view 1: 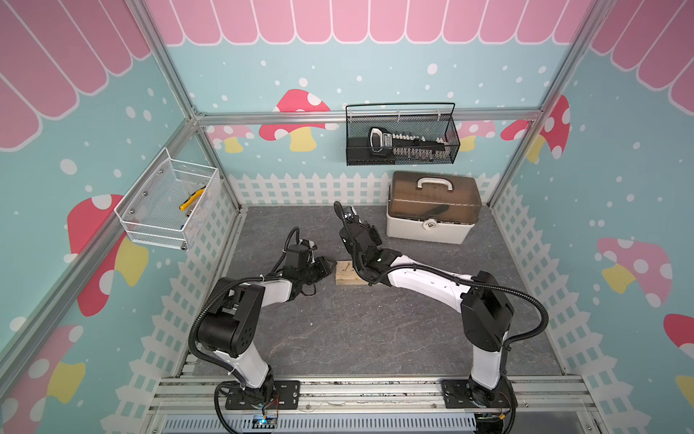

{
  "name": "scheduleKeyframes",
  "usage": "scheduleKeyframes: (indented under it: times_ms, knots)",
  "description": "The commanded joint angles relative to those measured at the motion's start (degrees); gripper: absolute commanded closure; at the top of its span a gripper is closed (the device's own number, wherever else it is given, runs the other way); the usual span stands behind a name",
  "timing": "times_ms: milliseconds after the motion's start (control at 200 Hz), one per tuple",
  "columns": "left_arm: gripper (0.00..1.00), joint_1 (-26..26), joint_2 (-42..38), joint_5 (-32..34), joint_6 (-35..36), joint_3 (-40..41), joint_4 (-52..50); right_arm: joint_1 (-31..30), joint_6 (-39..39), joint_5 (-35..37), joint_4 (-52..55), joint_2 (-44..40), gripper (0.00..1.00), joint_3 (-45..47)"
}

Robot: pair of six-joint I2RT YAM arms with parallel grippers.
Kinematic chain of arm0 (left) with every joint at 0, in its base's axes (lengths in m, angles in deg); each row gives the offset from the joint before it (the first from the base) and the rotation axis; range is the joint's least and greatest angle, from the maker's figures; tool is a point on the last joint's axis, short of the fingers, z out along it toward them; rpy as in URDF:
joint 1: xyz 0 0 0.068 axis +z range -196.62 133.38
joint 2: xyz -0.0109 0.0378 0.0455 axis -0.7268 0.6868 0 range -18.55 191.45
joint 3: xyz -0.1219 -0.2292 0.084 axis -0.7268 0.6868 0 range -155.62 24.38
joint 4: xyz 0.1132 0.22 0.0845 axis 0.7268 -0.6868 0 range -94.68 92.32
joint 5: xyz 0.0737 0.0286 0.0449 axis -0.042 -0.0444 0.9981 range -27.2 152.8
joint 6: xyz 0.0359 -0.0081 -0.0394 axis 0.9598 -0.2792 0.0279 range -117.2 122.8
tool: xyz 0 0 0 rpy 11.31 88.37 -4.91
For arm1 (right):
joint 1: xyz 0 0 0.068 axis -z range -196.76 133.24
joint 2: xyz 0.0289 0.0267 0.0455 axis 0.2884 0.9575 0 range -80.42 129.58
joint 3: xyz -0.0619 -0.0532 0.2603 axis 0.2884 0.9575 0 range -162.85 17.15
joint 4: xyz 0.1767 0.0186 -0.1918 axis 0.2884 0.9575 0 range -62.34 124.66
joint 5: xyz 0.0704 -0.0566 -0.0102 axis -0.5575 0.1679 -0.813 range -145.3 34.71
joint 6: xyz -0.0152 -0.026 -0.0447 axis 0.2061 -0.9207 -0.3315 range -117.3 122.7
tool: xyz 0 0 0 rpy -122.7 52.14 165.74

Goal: Use a claw hammer to pull out a nail
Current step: Remove the nail from the mounting plate.

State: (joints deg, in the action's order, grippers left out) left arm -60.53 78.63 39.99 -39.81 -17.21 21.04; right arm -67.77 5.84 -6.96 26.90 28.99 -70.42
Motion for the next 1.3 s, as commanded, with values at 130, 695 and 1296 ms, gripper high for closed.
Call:
scheduleKeyframes:
  times_ms: [130,695,1296]
  knots:
    - [0.54,-0.2,0.8,-0.6,1.3,-2.0,-1.4,-0.6,-4.6,3.7,-5.0,0.6,1.0,-1.6]
    - [0.55,-0.9,1.9,-0.9,1.5,-2.9,-1.8,-1.1,-5.2,5.8,-5.4,4.2,1.0,-5.3]
    - [0.56,-1.8,2.9,-0.7,2.2,-3.8,-3.5,-0.9,7.0,4.6,-11.0,-0.1,1.0,4.0]
